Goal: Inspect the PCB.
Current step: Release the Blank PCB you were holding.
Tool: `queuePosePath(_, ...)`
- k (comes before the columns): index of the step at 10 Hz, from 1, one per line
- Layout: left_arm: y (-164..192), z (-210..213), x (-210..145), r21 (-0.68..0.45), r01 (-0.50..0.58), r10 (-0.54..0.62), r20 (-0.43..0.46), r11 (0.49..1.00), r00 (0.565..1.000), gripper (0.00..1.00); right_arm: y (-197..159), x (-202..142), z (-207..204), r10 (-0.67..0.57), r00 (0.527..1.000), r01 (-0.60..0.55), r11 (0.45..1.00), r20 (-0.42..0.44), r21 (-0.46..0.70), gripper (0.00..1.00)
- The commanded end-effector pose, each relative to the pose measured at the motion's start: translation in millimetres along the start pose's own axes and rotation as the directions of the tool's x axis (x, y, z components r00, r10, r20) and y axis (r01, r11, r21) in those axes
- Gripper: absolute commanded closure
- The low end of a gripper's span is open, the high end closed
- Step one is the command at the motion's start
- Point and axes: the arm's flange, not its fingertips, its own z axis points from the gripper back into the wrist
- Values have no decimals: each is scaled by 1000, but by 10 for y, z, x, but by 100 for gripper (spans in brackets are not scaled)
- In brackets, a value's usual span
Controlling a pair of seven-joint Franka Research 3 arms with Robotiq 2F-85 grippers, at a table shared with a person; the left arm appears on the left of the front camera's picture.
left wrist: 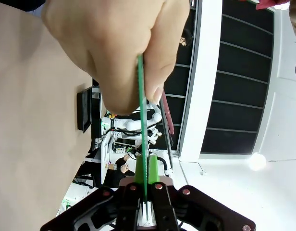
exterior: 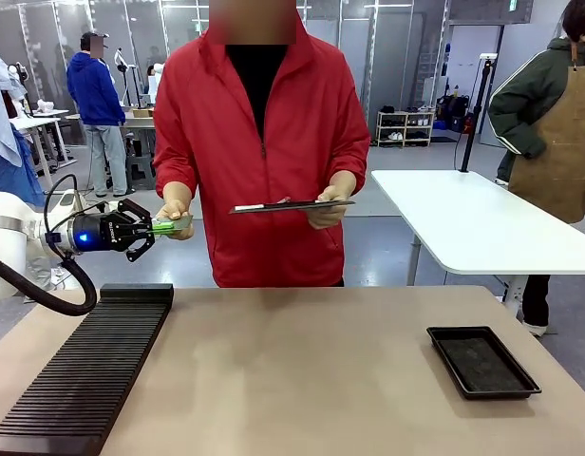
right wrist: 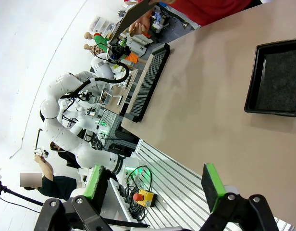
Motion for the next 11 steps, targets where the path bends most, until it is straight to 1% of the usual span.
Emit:
queuePosePath(1, -10, -4, -4, 0, -10, 10, 0, 1000, 1000, 97, 13, 13, 9, 12, 1000, -12, 1000, 10, 11, 0)
queuePosePath(2, -10, -4, -4, 0, -10, 10, 0, 1000, 1000, 97, 13, 13, 9, 12, 1000, -12, 1000, 10, 11, 0)
queuePosePath(3, 0, 0, 0, 0, 0, 0, 0, 1000, 1000, 81, 13, 13, 9, 12, 1000, -12, 1000, 10, 11, 0)
queuePosePath(4, -6, 2, -18, -3, -7, 7, -26, 1000, 1000, 74, 13, 13, 9, 12, 1000, -12, 1000, 10, 11, 0)
queuePosePath(5, -7, -3, -20, -5, -2, 2, -23, 1000, 1000, 62, 13, 13, 9, 12, 1000, -12, 1000, 10, 11, 0)
queuePosePath(6, -4, -5, -24, -6, -2, 2, -26, 1000, 1000, 55, 13, 13, 9, 12, 1000, -12, 1000, 10, 11, 0)
queuePosePath(7, 2, -12, -31, 1, -1, 1, -34, 1000, 999, 42, 13, 13, 9, 12, 1000, -12, 1000, 10, 11, 0)
queuePosePath(8, 1, -12, -33, 0, 0, 0, -35, 1000, 999, 35, 13, 13, 9, 12, 1000, -12, 1000, 10, 11, 0)
queuePosePath(9, 5, -13, -37, 2, -1, 2, -37, 1000, 999, 23, 13, 13, 9, 12, 1000, -12, 1000, 10, 11, 0)
queuePosePath(10, 5, -15, -35, 2, -2, 2, -36, 1000, 999, 16, 13, 13, 9, 12, 1000, -12, 1000, 10, 11, 0)
queuePosePath(11, 0, -19, -39, 1, -2, 2, -37, 1000, 999, 4, 13, 13, 9, 12, 1000, -12, 1000, 10, 11, 0)
